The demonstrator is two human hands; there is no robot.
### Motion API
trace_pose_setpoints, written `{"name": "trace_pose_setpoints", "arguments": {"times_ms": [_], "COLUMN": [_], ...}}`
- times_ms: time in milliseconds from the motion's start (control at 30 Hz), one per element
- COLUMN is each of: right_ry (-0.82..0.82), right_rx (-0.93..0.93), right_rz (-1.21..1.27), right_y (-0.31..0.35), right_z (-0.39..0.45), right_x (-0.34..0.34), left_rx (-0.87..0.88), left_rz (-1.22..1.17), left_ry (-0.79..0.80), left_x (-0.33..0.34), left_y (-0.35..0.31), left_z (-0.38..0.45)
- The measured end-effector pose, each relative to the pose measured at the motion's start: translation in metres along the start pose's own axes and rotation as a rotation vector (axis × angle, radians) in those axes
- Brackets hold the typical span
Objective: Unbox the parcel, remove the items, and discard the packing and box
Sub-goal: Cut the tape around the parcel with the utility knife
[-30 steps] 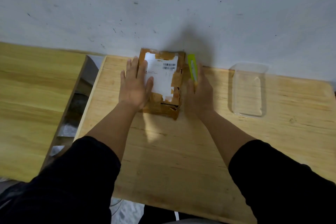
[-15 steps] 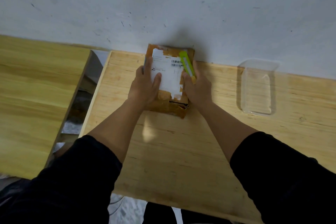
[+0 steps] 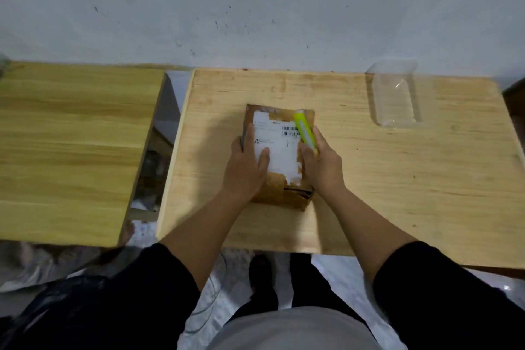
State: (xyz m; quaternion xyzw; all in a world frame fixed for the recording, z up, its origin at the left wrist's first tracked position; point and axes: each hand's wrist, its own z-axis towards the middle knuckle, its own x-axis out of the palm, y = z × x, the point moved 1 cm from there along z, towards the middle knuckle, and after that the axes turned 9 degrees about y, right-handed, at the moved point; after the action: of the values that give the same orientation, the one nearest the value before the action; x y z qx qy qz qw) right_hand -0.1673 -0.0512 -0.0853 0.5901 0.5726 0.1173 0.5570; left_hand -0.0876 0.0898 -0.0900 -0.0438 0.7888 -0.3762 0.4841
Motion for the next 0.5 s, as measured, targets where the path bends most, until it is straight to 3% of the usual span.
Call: {"name": "trace_pose_setpoints", "arguments": {"times_ms": [100,300,500], "right_ry": [0.075,0.146,0.326], "right_rx": [0.042,0.027,0.078], "right_rz": [0.099,-0.026,0.145], "right_y": [0.001,-0.002,-0.002], "right_z": [-0.018,-0.029,-0.038], "right_x": [0.000,-0.011,-0.025], "left_rx": [0.025,0.048,0.041], "left_rz": [-0.025,-0.016,-0.004], "left_ry": [0.042,0.080,0.088], "left_x": [-0.003,-0.007,-0.006], "left_y": [0.008,0.013,0.015], "left_z": [-0.005,-0.007,-0.008]}}
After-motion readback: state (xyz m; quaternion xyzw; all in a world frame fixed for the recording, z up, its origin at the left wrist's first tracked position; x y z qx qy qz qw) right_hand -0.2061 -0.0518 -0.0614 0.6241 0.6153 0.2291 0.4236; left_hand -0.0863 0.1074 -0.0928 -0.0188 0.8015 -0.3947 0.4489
